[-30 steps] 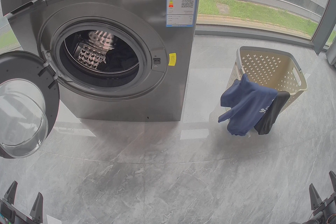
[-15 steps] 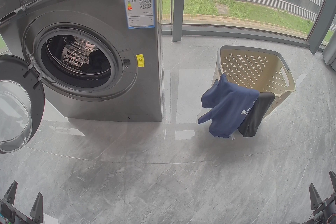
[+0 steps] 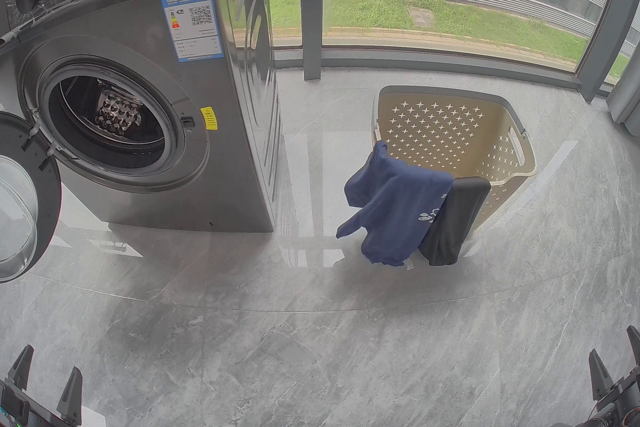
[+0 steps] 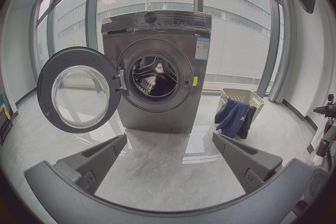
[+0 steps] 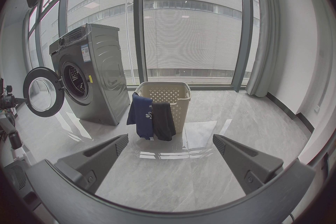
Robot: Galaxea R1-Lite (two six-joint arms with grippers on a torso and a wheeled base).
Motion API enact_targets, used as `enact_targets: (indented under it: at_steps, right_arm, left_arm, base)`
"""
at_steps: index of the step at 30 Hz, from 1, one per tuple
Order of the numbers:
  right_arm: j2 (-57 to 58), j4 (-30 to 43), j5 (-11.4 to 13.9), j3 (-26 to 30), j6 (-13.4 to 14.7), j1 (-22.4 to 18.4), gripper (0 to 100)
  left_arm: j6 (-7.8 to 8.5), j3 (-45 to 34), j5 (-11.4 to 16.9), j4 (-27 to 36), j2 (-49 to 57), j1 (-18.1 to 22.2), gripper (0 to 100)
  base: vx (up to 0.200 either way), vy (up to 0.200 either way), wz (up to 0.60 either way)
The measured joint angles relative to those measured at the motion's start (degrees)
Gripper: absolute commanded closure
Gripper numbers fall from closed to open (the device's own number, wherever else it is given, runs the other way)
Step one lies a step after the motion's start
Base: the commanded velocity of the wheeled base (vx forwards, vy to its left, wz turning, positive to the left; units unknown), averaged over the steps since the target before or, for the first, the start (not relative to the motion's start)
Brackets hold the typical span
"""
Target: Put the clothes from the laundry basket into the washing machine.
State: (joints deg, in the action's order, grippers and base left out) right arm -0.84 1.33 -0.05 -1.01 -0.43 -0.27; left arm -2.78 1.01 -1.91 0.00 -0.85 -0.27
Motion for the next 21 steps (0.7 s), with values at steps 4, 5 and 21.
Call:
enact_targets:
  at_steps: [4,5,21]
  right_arm:
    - [0.0,0.0,0.0,0.0,0.0,0.0,0]
    - [0.0,0.0,0.0,0.0,0.0,0.0,0]
    - [0.0,0.0,0.0,0.0,0.0,0.0,0]
  left_arm:
    - [-0.01,0.0,0.0,0.0,0.0,0.0,0]
    - [-0.04,0.0,0.0,0.0,0.0,0.0,0]
    - [-0.17,0.0,0.2,0.0,0.0,-0.1,0]
  base:
    - [0.0,0.0,0.0]
    - [0.0,0.0,0.0]
    - [0.113,0.0,0.0]
